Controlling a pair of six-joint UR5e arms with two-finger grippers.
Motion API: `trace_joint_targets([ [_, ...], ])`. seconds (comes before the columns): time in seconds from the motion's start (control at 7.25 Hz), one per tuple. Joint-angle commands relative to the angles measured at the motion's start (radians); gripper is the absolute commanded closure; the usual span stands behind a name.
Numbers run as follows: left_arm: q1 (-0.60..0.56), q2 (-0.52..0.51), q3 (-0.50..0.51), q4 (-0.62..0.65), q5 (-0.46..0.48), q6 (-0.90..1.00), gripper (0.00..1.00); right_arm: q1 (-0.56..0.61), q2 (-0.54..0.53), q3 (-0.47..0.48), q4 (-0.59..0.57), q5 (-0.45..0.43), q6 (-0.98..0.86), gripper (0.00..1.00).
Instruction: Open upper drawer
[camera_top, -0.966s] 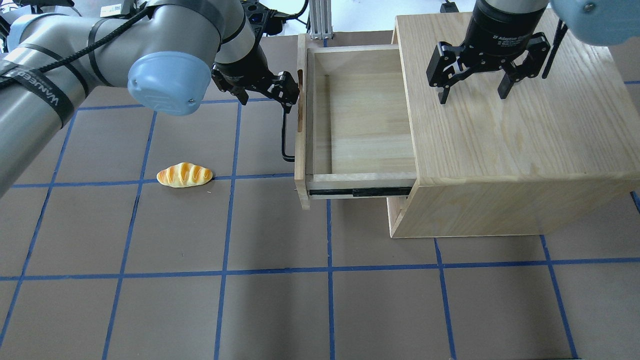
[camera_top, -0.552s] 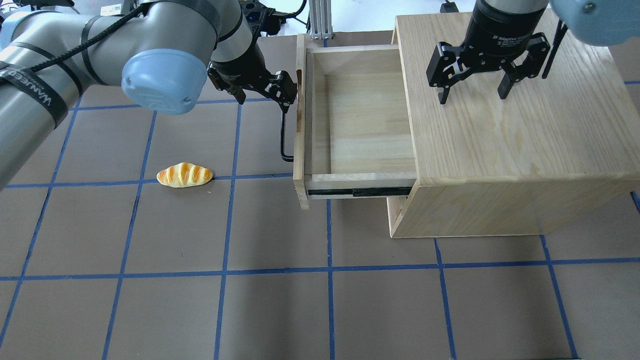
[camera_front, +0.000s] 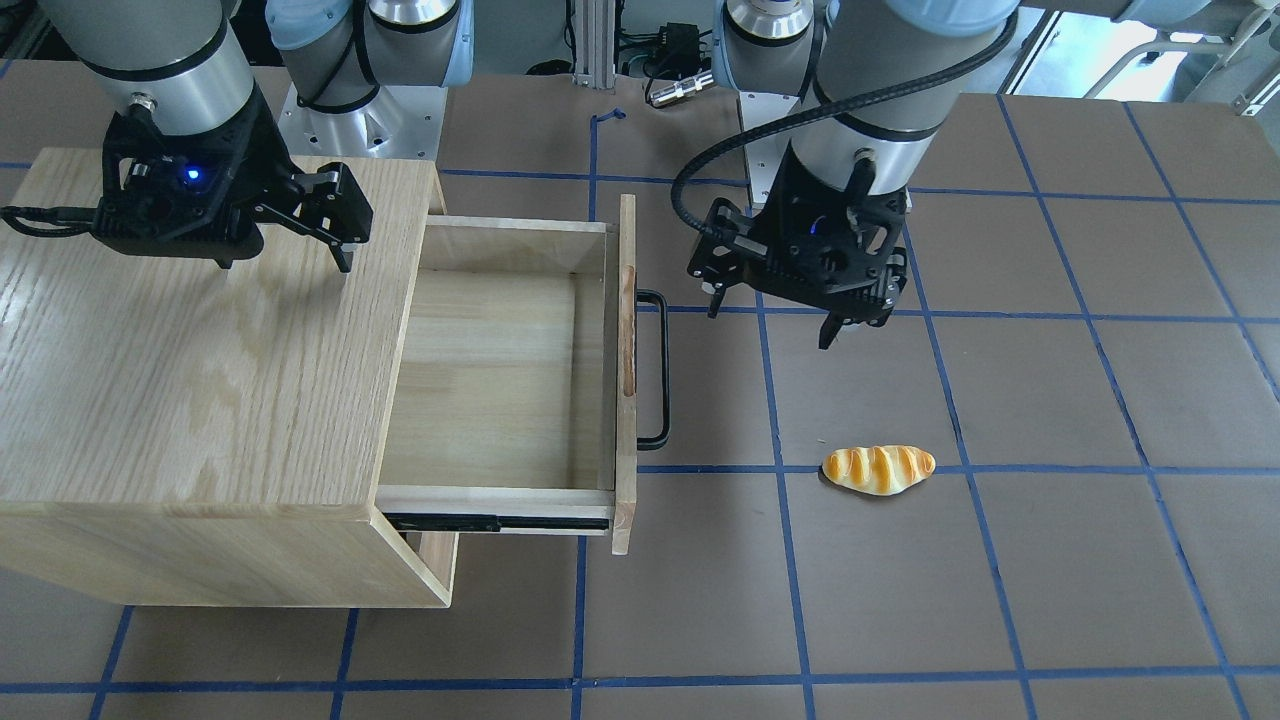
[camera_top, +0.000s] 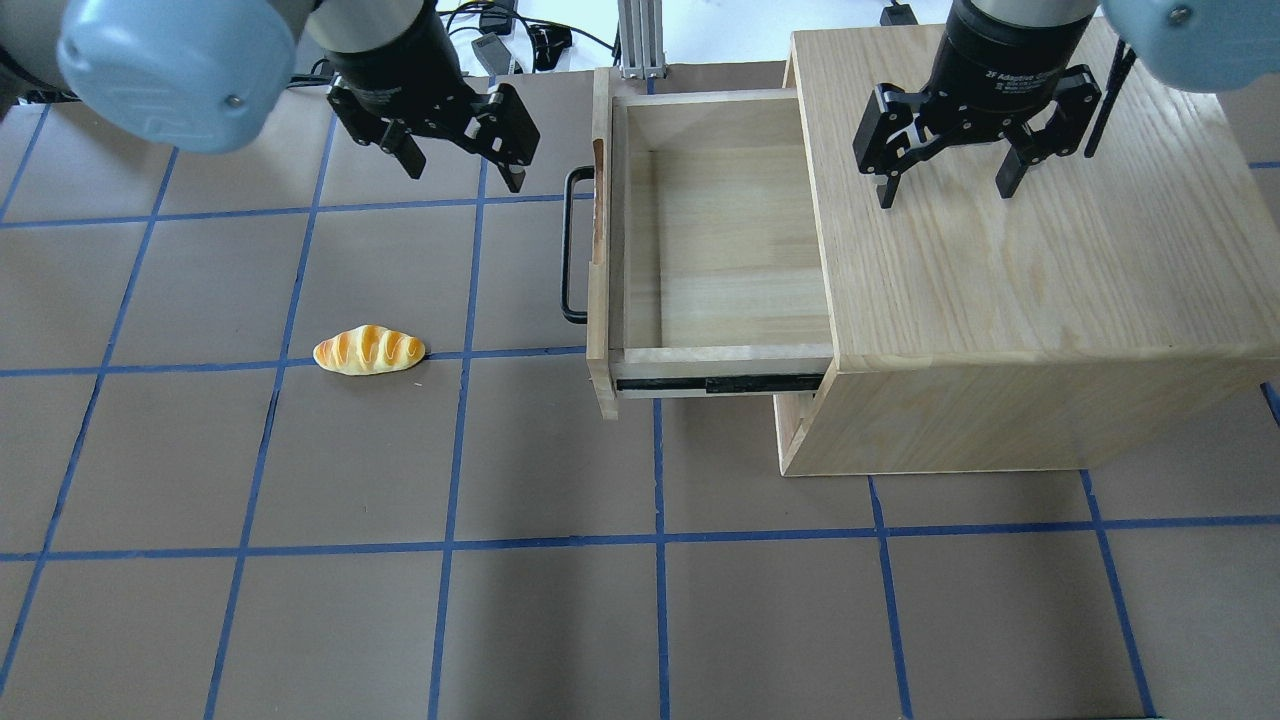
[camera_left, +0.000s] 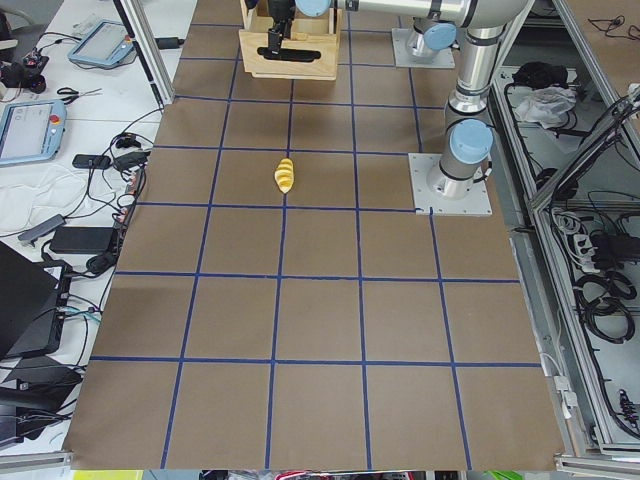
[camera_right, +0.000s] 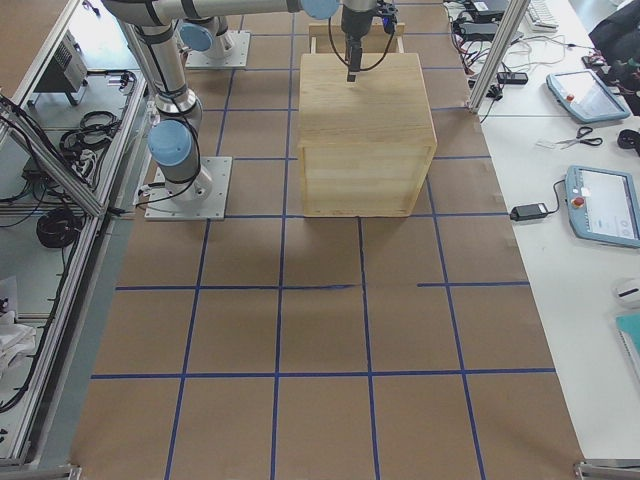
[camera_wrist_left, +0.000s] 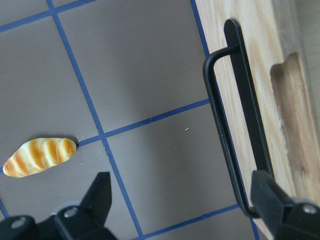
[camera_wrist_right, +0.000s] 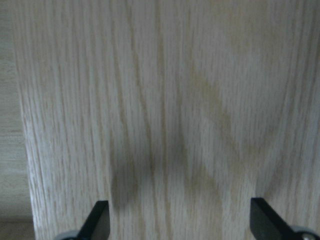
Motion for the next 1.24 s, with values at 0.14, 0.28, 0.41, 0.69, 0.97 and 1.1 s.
trace_joint_targets([
  [0.14, 0.093, 0.089, -0.007, -0.071, 0.117, -0.076, 0.0, 0.0, 0.0, 0.0, 0.0, 0.0, 0.0, 0.0],
  [0.28, 0.135, 0.1, -0.016, -0.073, 0.127, -0.074, 0.0, 0.0, 0.0, 0.0, 0.0, 0.0, 0.001, 0.0],
  [0.41, 0.159, 0.109, -0.042, -0.071, 0.124, -0.068, 0.0, 0.0, 0.0, 0.0, 0.0, 0.0, 0.0, 0.0],
  [0.69, 0.166, 0.14, -0.105, -0.062, 0.121, -0.074, 0.0, 0.0, 0.0, 0.0, 0.0, 0.0, 0.001, 0.0],
  [0.97, 0.166, 0.138, -0.118, -0.059, 0.117, -0.082, 0.0, 0.0, 0.0, 0.0, 0.0, 0.0, 0.0, 0.0],
  [1.1, 0.169, 0.141, -0.127, -0.05, 0.089, -0.085, 0.0, 0.0, 0.0, 0.0, 0.0, 0.0, 0.0, 0.0],
])
